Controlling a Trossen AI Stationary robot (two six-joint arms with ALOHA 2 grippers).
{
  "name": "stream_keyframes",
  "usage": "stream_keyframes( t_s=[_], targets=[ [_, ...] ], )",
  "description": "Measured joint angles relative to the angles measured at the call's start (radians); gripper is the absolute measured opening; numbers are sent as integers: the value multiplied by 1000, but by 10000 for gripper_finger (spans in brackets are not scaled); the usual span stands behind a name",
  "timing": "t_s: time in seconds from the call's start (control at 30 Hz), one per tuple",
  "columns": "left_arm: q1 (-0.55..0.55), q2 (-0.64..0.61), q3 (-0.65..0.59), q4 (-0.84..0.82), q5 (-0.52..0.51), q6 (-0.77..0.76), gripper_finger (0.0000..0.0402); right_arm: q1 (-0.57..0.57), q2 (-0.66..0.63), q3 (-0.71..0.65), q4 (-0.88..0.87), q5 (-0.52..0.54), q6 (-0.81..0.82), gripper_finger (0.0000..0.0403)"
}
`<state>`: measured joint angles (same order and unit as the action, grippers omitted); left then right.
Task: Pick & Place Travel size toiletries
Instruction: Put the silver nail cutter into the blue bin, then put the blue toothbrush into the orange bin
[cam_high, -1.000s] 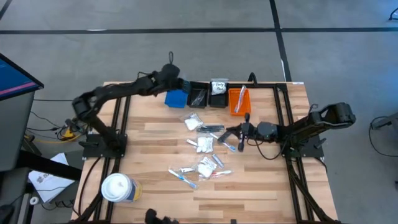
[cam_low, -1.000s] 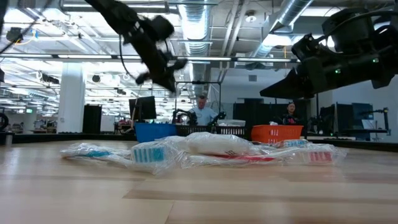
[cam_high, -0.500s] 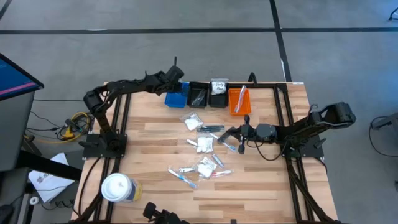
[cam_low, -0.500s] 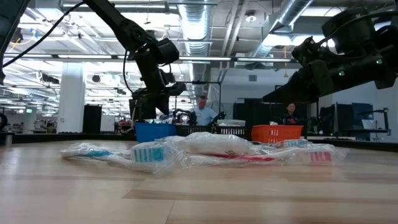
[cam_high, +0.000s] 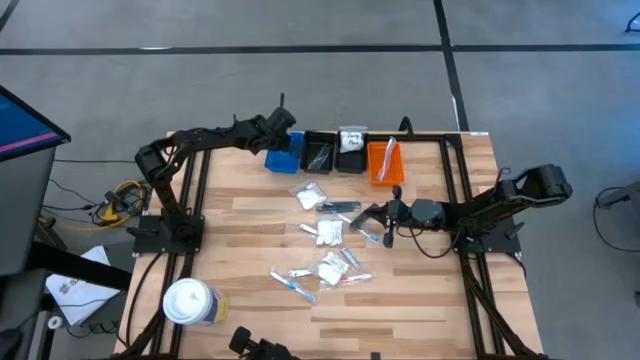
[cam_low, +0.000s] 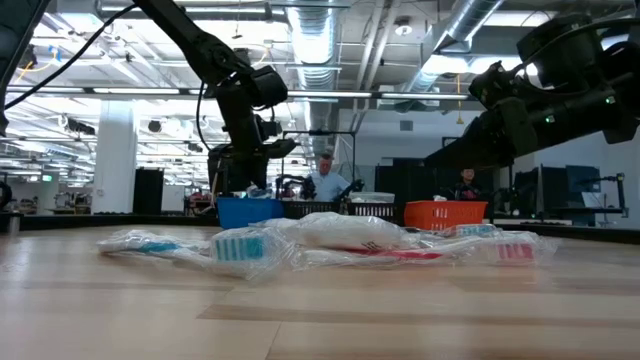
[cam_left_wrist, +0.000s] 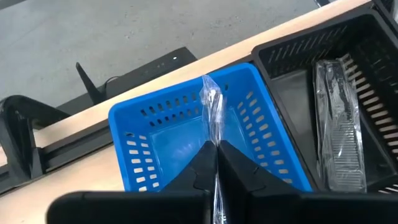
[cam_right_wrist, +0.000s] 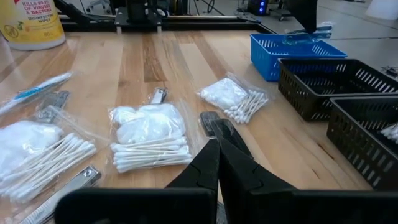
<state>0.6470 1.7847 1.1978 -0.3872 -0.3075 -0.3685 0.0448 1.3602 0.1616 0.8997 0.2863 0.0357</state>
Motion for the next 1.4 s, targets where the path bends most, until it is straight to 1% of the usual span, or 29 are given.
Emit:
stream_keyframes(
  t_s=[0.17,0.4,0.47,0.53,0.63,0.77,0.87,0.97,1.0,1.07,1.23,1.33,1.4],
  targets=[
    [-7,0,-1,-1,-11,25,26,0,0,0,0,0,0,0],
    [-19,0,-2,-1,-6,23,102,0,0,0,3,0,-1,0],
    [-30,0,-2,0,2,23,117,0,0,0,4,0,-6,0],
    [-48,0,-2,3,1,34,123,0,0,0,4,0,-9,0],
    [-85,-9,-3,31,4,71,116,-1,0,0,2,0,-37,0],
    [-137,-17,-3,114,28,160,93,-3,0,0,56,9,-145,0],
    [-158,-17,-3,167,62,210,62,-18,0,0,147,31,-231,0],
    [-163,-17,-3,173,70,259,18,-63,0,8,215,58,-268,0],
    [-163,-17,-3,172,73,273,10,-83,0,13,230,64,-268,0],
    [-160,-17,-3,172,95,292,6,-132,0,26,251,71,-245,0],
    [-167,-17,-3,171,213,339,1,-246,0,62,247,73,-169,0],
    [-189,-17,-3,170,282,349,1,-285,0,72,243,72,-155,0],
    [-210,-17,-3,167,324,350,1,-296,0,77,236,53,-122,0]
  ],
)
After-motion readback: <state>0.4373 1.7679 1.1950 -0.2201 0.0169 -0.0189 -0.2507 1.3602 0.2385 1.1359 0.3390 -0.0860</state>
